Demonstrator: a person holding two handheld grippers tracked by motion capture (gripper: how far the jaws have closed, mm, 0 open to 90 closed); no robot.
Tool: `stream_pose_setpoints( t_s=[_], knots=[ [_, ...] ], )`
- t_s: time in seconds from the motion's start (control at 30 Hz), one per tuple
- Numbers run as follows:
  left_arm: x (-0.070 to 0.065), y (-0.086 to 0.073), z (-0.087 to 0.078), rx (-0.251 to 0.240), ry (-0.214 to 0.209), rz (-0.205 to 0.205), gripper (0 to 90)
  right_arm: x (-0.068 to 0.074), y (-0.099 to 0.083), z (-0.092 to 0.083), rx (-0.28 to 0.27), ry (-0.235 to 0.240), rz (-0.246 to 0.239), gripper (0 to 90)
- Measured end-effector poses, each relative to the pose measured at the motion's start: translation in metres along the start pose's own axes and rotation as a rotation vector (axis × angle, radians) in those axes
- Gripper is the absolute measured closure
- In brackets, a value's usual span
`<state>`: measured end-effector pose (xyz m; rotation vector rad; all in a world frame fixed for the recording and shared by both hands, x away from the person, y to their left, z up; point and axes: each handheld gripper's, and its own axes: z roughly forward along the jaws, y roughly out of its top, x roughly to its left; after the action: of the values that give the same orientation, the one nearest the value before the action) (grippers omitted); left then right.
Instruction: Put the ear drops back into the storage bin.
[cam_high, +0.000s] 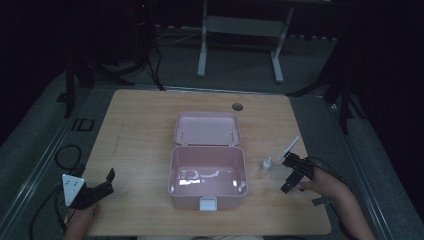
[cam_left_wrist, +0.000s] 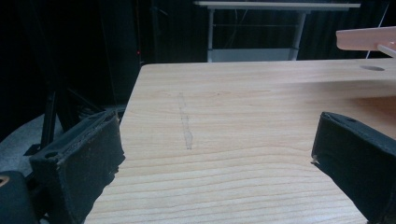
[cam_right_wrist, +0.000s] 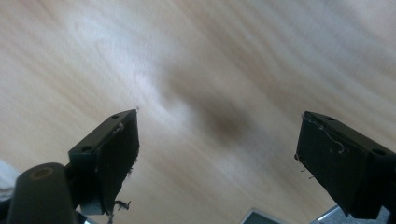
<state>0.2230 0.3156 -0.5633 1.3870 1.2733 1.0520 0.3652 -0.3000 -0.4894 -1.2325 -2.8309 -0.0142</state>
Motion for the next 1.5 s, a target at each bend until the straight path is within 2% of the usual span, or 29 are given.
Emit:
stream_pose_setpoints(
  t_s=[0.23, 0.47, 0.87, 0.93, 1.1, 1.3, 1.43, 1.5],
  knots=[
    [0.000, 0.000, 0.000, 0.002, 0.000, 0.000, 2.0, 0.002, 0.019, -0.002, 0.020, -0.022, -0.018, 13.0],
    [0.000, 0.000, 0.000, 0.001, 0.000, 0.000, 2.0, 0.006, 0.040, -0.004, 0.001, -0.033, -0.016, 14.1],
    [0.000, 0.000, 0.001, 0.004, 0.001, 0.004, 2.0, 0.006, 0.071, -0.002, 0.003, -0.009, -0.006, 15.2],
    [0.000, 0.000, 0.000, 0.004, 0.001, 0.003, 2.0, 0.006, 0.074, 0.000, -0.005, -0.013, -0.007, 20.8],
    [0.000, 0.000, 0.001, 0.005, 0.000, 0.003, 2.0, 0.007, 0.081, 0.003, -0.003, -0.012, -0.013, 25.5],
    [0.000, 0.000, 0.000, 0.004, 0.001, 0.003, 2.0, 0.007, 0.087, 0.007, 0.003, -0.006, -0.007, 37.7],
    [0.000, 0.000, 0.000, 0.004, 0.000, 0.003, 2.0, 0.007, 0.091, 0.009, 0.022, 0.001, -0.018, 46.6],
    [0.000, 0.000, 0.000, 0.004, 0.000, 0.003, 2.0, 0.008, 0.092, 0.011, 0.037, 0.001, -0.016, 47.5]
  ],
)
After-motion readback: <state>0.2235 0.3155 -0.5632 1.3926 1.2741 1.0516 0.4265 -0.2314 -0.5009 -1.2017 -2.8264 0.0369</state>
